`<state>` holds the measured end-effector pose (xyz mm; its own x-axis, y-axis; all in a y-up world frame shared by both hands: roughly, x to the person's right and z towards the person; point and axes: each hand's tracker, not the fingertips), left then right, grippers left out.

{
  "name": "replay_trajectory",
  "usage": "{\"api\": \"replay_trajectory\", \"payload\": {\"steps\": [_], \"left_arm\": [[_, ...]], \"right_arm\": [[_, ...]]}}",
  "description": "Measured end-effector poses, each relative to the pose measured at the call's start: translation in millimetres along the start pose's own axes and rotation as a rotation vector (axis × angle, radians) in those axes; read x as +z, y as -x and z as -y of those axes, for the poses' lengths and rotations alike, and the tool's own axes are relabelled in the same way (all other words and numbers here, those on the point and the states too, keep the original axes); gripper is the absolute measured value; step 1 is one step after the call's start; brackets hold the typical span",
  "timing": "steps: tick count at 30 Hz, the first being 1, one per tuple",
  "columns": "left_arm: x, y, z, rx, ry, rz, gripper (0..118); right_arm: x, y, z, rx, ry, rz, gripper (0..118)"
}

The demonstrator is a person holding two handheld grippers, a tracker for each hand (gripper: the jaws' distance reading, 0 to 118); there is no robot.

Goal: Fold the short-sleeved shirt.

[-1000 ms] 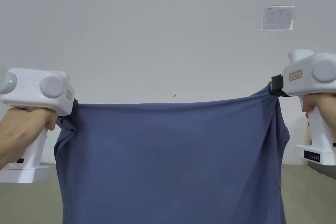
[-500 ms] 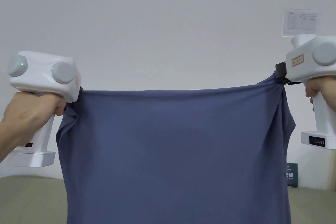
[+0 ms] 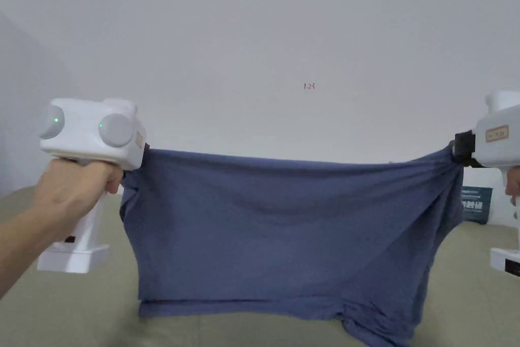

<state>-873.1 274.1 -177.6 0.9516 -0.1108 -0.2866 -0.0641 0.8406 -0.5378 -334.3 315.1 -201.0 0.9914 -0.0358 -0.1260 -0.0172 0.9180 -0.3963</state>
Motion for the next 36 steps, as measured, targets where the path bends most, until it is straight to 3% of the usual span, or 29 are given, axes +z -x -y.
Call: {"api": "replay_trajectory", "payload": {"steps": [3, 5, 7, 8, 10, 12, 17, 19, 25, 27, 36], "left_arm": [[17.1, -3.2, 73.7, -0.098, 0.044, 0.032, 1], [26.4, 4.7, 121.2, -0.081, 0.082, 0.076, 1], [71.3, -5.8, 178.0, -0.069, 0.123, 0.089, 1], [88.2, -4.6, 206.5, -0.054, 0.128, 0.092, 1], [119.5, -2.4, 257.8, -0.060, 0.158, 0.093, 1], [111.0, 17.5, 284.5, -0.071, 0.211, 0.104, 1], [168.3, 46.7, 366.7, -0.044, 0.262, 0.126, 1], [186.6, 60.6, 391.1, -0.024, 0.254, 0.127, 1], [235.1, 77.4, 439.1, -0.042, 0.272, 0.148, 1], [244.2, 83.2, 446.6, -0.050, 0.281, 0.144, 1], [251.0, 89.2, 467.4, -0.025, 0.297, 0.173, 1]], "right_arm": [[20.4, 2.9, 76.0, 0.042, 0.033, -0.009, 2], [40.1, -2.8, 128.7, -0.046, 0.103, -0.069, 2], [62.3, -7.7, 177.3, -0.072, 0.158, -0.084, 2], [75.8, -10.4, 199.6, -0.062, 0.199, -0.043, 2], [100.5, -17.2, 241.8, -0.083, 0.252, -0.051, 2], [121.8, -26.9, 282.0, -0.114, 0.297, -0.064, 2], [191.3, -29.4, 351.8, -0.107, 0.346, -0.090, 2], [213.3, -31.2, 373.3, -0.087, 0.358, -0.080, 2], [279.5, -38.3, 410.7, -0.184, 0.348, -0.112, 2], [294.0, -39.7, 419.5, -0.181, 0.359, -0.123, 2], [298.9, -45.0, 434.9, -0.175, 0.407, -0.120, 2]]}}
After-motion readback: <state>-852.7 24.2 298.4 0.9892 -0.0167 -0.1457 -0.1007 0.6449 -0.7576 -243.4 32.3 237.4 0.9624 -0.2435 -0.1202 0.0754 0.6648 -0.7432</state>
